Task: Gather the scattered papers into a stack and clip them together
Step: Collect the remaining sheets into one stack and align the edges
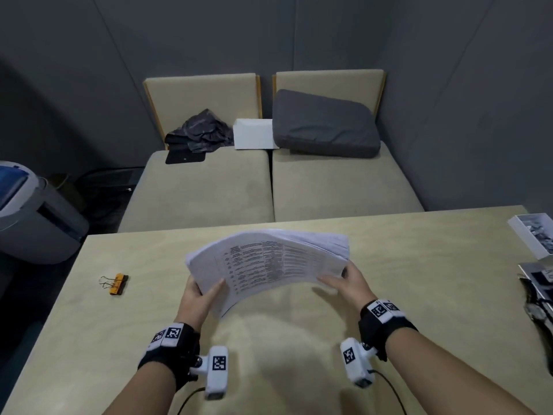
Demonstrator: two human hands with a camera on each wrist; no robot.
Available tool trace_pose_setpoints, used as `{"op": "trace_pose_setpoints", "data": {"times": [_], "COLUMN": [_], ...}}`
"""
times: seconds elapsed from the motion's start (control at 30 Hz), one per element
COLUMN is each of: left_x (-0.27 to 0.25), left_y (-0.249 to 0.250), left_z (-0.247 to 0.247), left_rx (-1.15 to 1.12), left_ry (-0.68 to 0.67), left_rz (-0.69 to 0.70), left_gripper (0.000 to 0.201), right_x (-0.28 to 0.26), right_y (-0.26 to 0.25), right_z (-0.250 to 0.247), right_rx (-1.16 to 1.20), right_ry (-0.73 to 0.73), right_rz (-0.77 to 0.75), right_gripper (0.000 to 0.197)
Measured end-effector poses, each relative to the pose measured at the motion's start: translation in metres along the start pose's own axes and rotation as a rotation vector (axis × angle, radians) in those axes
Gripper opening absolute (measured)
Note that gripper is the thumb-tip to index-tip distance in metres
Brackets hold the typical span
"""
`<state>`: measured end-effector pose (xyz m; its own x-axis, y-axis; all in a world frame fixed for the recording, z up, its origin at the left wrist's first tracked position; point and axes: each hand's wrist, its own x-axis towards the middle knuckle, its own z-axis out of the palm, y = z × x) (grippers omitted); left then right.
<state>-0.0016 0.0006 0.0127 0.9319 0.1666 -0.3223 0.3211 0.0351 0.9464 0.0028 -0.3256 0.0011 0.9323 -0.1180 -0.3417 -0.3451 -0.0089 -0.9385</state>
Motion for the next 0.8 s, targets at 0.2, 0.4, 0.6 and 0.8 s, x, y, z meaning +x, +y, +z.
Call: {"op": "trace_pose_setpoints", "data": {"times": [0.2, 0.4, 0.6, 0.8], "left_x": [0.004, 0.007, 0.014, 0.014], "left_y": [-0.006, 0.005, -0.012, -0.015], "left_z": [0.008, 0.012, -0.003, -0.010], "left_rx": [-0.103, -0.099, 0.128, 0.098], "left_ry": [0.107, 0.063, -0.003, -0.071], "left_rz": [0.000, 0.060, 0.089, 0.026], "left_gripper": [0.048, 0.031, 0.045, 0.055], "right_x": [-0.002, -0.007, -0.020, -0.023], "right_y": [-0.016, -0.037, -0.029, -0.027], "right_z": [0.007, 0.008, 0.003, 0.003], "right_rx": [0.003, 0.181, 0.141, 0.152], "right_ry": [0.009, 0.136, 0.093, 0.063], "right_rz": [-0.067, -0.042, 0.019, -0.027], "right_gripper": [0.057, 0.022, 0.036, 0.085]}}
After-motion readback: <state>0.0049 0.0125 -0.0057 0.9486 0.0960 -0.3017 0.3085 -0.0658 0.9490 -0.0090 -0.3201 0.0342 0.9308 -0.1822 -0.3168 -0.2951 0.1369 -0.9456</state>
